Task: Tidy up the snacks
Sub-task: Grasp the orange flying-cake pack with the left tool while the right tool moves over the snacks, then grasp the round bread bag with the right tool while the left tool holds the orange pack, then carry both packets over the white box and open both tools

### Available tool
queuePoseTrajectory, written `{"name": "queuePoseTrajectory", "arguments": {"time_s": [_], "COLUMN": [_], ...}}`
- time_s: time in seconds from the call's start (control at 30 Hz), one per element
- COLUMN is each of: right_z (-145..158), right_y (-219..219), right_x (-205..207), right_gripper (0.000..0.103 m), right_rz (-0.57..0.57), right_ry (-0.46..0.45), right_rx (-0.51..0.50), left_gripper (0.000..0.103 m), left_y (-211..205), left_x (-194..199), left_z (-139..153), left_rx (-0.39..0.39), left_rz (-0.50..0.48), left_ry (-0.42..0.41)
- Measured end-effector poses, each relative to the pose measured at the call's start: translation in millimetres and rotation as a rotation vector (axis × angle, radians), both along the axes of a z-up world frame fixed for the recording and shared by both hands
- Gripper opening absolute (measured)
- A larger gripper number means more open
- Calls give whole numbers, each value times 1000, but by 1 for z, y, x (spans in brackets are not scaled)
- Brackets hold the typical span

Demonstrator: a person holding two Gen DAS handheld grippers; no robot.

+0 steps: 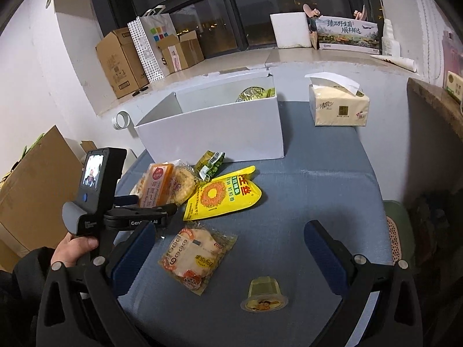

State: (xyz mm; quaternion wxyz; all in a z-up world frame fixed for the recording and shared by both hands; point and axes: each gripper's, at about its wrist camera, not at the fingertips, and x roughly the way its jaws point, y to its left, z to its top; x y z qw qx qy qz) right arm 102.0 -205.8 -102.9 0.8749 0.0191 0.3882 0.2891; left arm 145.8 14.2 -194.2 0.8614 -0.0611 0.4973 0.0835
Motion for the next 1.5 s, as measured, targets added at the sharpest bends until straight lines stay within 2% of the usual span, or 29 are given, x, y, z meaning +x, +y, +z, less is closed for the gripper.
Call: {"name": "queuePoseTrajectory", "arguments": {"time_s": [0.03, 0.1, 0.27, 0.47, 0.63, 0.8, 0.97, 1.03, 1.1, 1.13, 1.23, 1.4, 1.5], "right_z": [-1, -2, -3, -10, -34, -62, -86, -94, -97, -99, -97, -93, -75], "right_y": [1, 3, 9, 25, 72, 106, 117, 116, 114, 113, 108, 100, 92], "right_x": [0, 0, -2, -2, 4, 11, 16, 16, 9, 5, -2, -7, -13], "right_gripper": [103, 103, 103, 103, 103, 103, 103, 103, 103, 98, 82, 81, 81], "right_rz": [2, 6, 23, 80, 236, 360, 380, 401, 413, 421, 412, 392, 379], "right_ry": [4, 7, 10, 35, 72, 76, 63, 114, 92, 76, 53, 60, 42], "right_rx": [-2, -8, -22, -68, -191, -276, -377, -355, -354, -361, -345, -309, -282], "left_gripper": [69, 65, 64, 64, 64, 64, 64, 64, 65, 65, 65, 65, 65], "left_y": [-3, -5, -6, 2, 20, 32, 43, 43, 42, 40, 36, 31, 28], "left_x": [-2, -5, -21, -60, -81, -102, -98, -98, -98, -98, -97, -96, -95], "left_z": [2, 5, 20, 73, 118, 141, 134, 131, 129, 128, 126, 127, 128], "left_rx": [0, -11, -56, -52, -11, 22, 4, -3, -6, -5, 2, 2, 0], "left_rz": [-11, -12, -33, -54, -42, -27, -4, -1, -3, -8, -18, -37, -46], "left_ry": [-6, -8, -49, -173, -245, -292, -288, -283, -281, -281, -281, -285, -287]}}
